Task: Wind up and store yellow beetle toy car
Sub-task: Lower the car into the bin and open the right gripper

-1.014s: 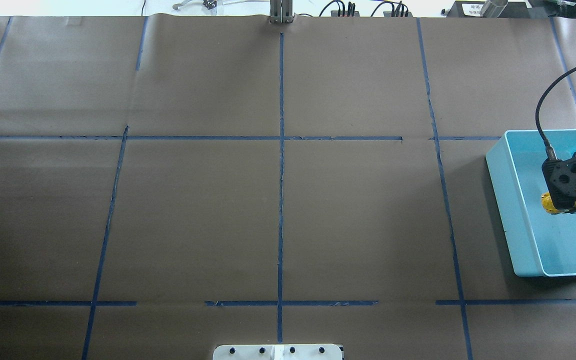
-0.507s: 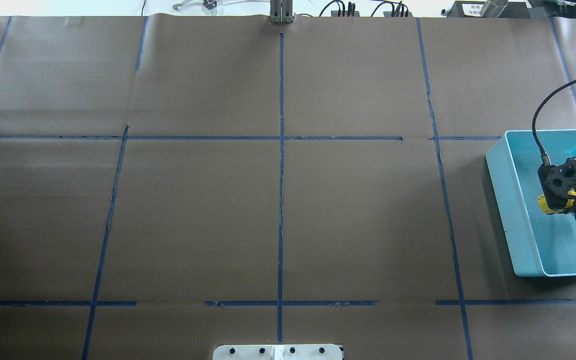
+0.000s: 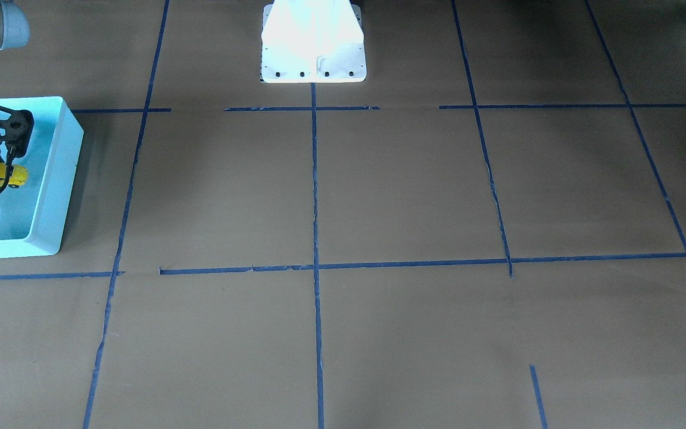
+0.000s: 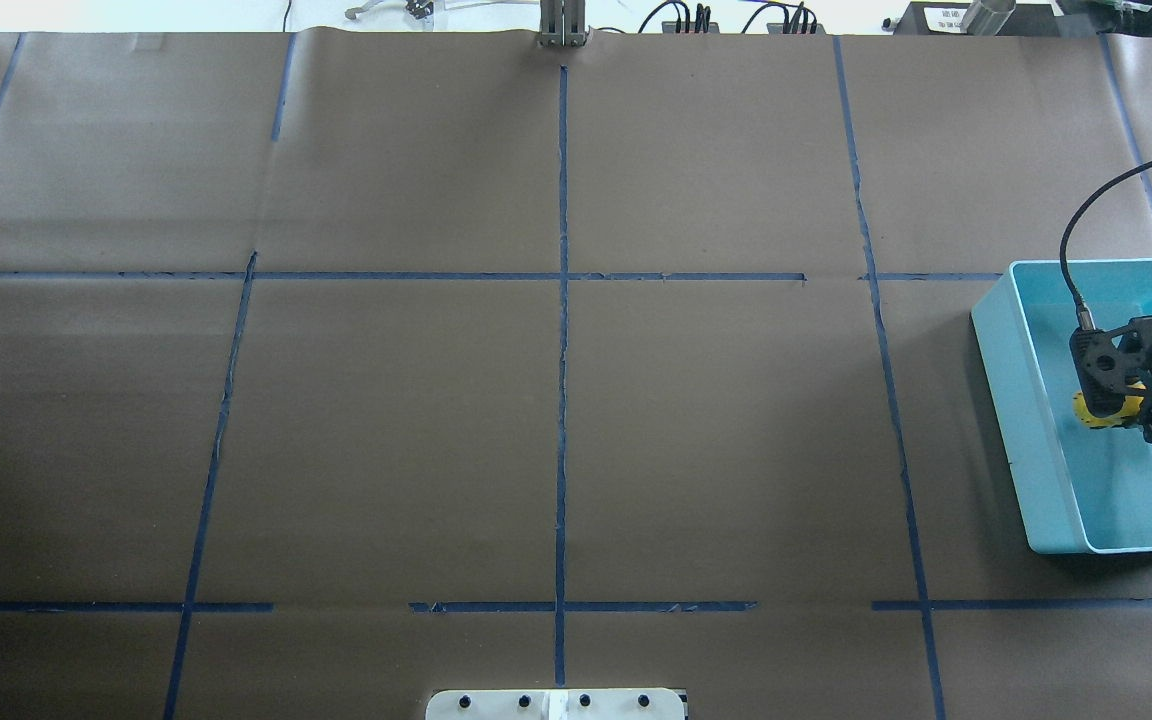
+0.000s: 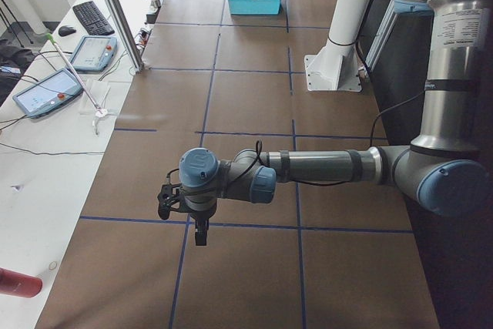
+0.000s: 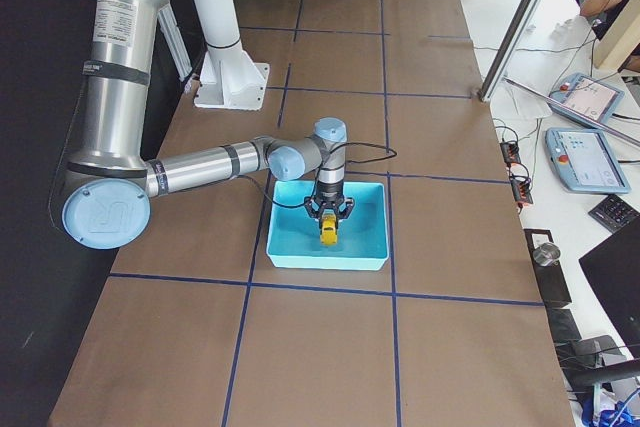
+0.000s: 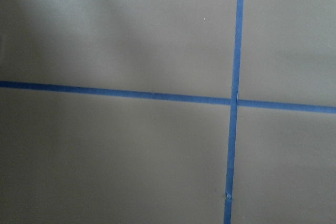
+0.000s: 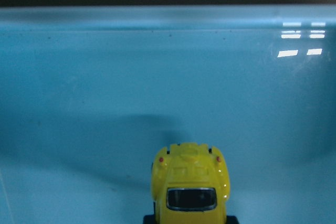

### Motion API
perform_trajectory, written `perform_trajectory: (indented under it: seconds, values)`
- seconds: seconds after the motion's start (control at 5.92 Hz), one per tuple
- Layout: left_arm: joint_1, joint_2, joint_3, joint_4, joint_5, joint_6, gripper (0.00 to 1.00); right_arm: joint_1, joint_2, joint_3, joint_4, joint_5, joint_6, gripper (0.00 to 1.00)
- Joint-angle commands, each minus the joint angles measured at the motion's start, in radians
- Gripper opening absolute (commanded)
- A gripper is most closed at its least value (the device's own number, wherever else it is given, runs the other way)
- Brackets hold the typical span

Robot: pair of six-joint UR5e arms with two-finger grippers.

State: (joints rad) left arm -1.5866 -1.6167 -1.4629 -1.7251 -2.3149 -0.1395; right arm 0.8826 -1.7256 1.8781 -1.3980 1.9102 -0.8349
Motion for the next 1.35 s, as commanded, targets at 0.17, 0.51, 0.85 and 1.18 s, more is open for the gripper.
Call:
perform_trajectory:
  seconds: [0.17, 0.51, 0.85, 1.18]
  values:
    - [0.005, -0.015, 0.027, 0.001, 0.000, 0.001, 1.00, -0.001, 0.027, -0.034, 0.001, 0.001, 0.000, 0.19]
    - [0.005, -0.015, 0.026, 0.001, 0.002, 0.001, 1.00, -0.001, 0.029, -0.031, 0.001, 0.001, 0.003, 0.64]
    - [0.005, -0.017, 0.027, 0.001, 0.000, 0.003, 1.00, 0.006, 0.026, -0.022, 0.001, 0.070, 0.005, 1.00]
    - [0.005, -0.017, 0.027, 0.001, 0.000, 0.004, 1.00, 0.162, -0.008, 0.053, -0.016, 0.172, 0.005, 1.00]
